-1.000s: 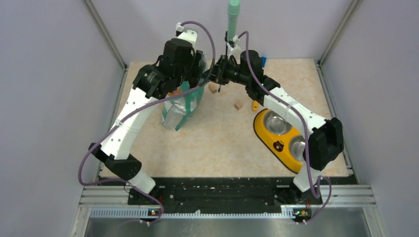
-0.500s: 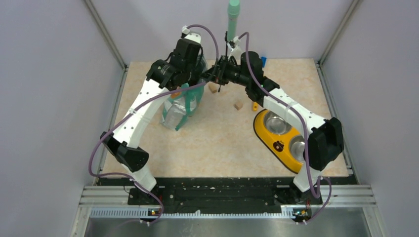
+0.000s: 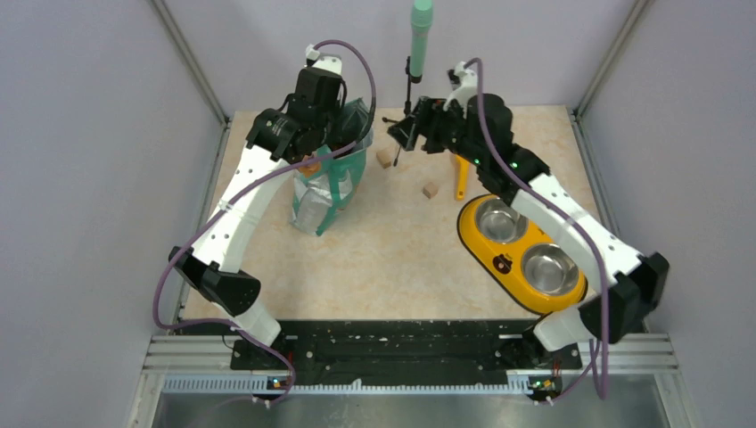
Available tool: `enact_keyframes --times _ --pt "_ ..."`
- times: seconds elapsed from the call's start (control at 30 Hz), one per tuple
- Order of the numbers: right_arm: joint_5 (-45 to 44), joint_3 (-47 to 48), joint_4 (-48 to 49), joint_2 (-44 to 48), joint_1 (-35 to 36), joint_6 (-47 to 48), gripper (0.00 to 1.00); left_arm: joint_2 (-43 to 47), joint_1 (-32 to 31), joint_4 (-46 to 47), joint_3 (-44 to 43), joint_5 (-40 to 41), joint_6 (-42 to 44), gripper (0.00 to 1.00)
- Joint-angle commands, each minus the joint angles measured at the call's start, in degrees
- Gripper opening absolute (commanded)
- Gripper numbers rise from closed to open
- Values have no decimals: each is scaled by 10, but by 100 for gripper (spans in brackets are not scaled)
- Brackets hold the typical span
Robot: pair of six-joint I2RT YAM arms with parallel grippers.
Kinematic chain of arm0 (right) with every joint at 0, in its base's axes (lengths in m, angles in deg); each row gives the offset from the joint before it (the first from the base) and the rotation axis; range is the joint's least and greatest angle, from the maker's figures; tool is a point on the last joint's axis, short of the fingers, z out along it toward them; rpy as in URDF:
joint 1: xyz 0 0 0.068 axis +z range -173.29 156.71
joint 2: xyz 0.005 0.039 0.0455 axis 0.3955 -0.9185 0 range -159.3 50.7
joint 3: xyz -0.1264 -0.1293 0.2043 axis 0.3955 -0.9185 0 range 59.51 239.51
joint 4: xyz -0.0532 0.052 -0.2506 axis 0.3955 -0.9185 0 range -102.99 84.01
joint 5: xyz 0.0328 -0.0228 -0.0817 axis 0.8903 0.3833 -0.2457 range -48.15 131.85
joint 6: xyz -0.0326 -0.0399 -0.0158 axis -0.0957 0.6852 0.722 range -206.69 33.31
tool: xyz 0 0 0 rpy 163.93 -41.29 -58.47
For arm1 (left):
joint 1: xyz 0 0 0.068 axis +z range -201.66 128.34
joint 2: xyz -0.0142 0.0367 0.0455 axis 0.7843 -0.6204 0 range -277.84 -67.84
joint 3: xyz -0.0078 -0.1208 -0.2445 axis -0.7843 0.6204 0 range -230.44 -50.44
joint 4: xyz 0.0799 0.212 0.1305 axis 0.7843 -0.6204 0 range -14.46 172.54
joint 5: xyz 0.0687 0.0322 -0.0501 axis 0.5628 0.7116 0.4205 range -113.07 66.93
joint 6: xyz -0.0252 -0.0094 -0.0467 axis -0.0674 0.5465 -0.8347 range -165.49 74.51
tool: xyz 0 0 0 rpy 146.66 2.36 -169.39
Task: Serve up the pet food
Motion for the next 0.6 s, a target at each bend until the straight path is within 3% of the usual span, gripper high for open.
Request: enact_keyframes --times 0.0,0.1,0.27,0.43,0.5,0.57 --pt "-160 -64 1 124 -12 74 80 33 0 39 0 -36 -25 0" --pt "-260 -142 24 173 -23 65 81 31 0 48 -9 -72 -28 0" --pt "-298 -234 29 192 -58 25 78 31 -1 56 -13 -155 -47 0" --pt "-262 -271 37 159 -71 13 76 50 -2 79 18 -216 -52 0" --pt "-232 -268 41 140 -72 12 66 53 -2 83 32 -221 -59 0" --pt "-188 -266 57 129 -72 4 64 55 -1 85 42 -231 -70 0"
